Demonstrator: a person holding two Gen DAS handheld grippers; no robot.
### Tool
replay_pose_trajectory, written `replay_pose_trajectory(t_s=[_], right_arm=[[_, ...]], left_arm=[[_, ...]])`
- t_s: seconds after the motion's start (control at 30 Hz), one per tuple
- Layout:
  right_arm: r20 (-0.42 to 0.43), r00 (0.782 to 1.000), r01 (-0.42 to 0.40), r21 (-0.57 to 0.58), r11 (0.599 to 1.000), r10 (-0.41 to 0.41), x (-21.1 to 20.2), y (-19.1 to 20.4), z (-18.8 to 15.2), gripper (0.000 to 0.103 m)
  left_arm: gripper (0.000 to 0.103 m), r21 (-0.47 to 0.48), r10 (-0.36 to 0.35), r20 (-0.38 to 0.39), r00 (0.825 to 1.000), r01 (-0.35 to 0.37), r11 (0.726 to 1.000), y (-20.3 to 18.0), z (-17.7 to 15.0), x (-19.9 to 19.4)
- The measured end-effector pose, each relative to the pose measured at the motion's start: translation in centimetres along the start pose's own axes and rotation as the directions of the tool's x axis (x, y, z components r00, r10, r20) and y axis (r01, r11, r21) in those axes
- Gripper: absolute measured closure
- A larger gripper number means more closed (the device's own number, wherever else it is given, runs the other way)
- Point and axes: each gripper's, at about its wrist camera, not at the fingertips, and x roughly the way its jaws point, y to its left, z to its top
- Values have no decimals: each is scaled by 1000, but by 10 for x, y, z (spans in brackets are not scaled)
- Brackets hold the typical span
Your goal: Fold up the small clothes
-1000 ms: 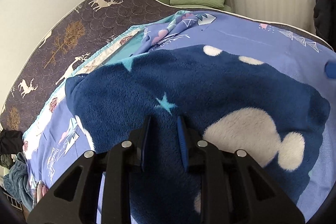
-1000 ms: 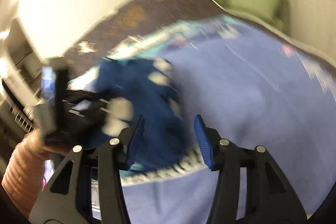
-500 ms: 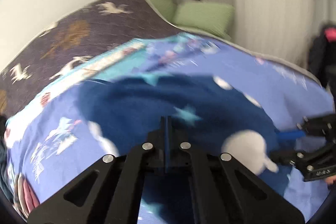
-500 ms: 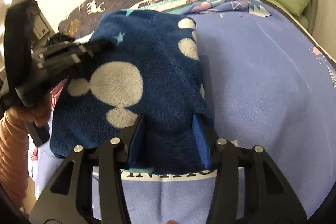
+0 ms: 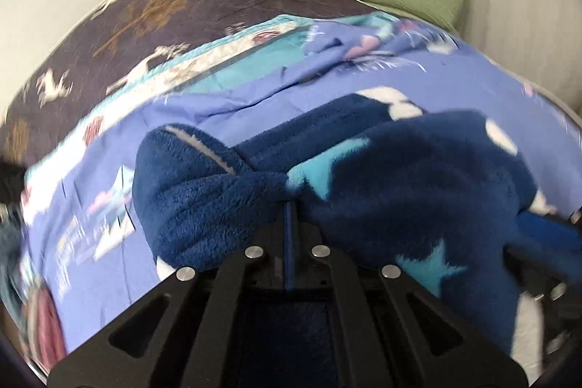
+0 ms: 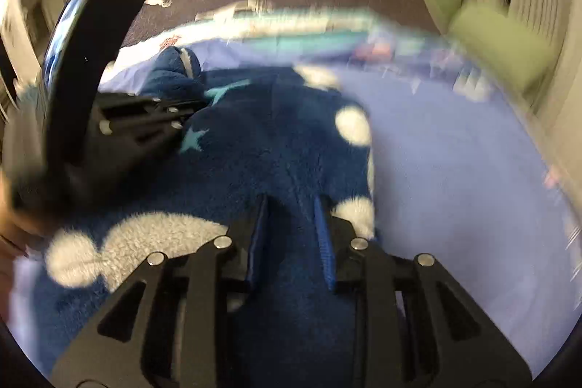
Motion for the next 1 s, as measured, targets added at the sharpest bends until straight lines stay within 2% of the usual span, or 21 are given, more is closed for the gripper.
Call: replay_pose_trajectory(t_s=[0.03,0.1,0.2,0.33,0.4,0.43,0.47,0.5,0.57,0.63,0.67,0.7,0.73,0.8,0.87,1.0], right_arm=[[-8,1000,-26,34,999,27,0,-5,0,77],[-17,999,-46,29,999,47,2,-10,1,77],[-24,999,-49,14,999,49,2,-11,5,77],[-33,999,-41,-17,999,40,-6,-7,6,75],[-49,998,-45,-15,999,45,-17,-5,11,74],[-50,997,-54,-7,999,53,-23,-6,16,70],[-37,997,-68,-1,998,67,-31,-5,22,62],[-16,997,-73,-6,997,73,-38,-2,25,59],[48,996,-71,-44,997,73,-49,6,34,58],[79,995,-60,-88,994,67,-46,16,41,56],[56,997,-44,-95,995,49,-35,17,41,56],[-5,1000,-21,-87,996,21,-14,16,38,55],[-63,997,-45,-54,998,42,12,10,30,54],[-28,998,-60,-14,998,60,24,-2,22,54],[-29,996,-80,9,997,81,21,-7,22,54],[-17,997,-72,-21,997,72,20,-3,22,54]], left_arm=[[103,7,-7,1,1000,7,1000,0,-1,0],[103,-23,-31,5,1000,31,999,4,-3,-1],[103,-36,-33,25,999,34,999,7,-5,-6],[101,-47,-95,59,994,98,994,22,4,-25],[101,-46,-80,106,991,85,995,35,11,-39],[101,-48,-68,118,991,75,996,38,13,-42],[101,-56,-69,129,989,77,995,45,17,-45],[101,-65,-79,134,988,88,994,50,21,-45],[100,-97,-80,127,989,93,991,60,25,-36],[99,-144,-85,71,994,94,985,66,21,-11],[98,-142,-57,3,998,57,988,61,12,17],[98,-115,-7,2,1000,7,993,55,7,27],[99,-94,36,39,999,-32,995,49,3,29],[100,-134,43,36,998,-38,990,47,7,29],[100,-79,52,28,998,-50,996,42,8,28],[99,-64,93,37,995,-91,994,41,9,19]])
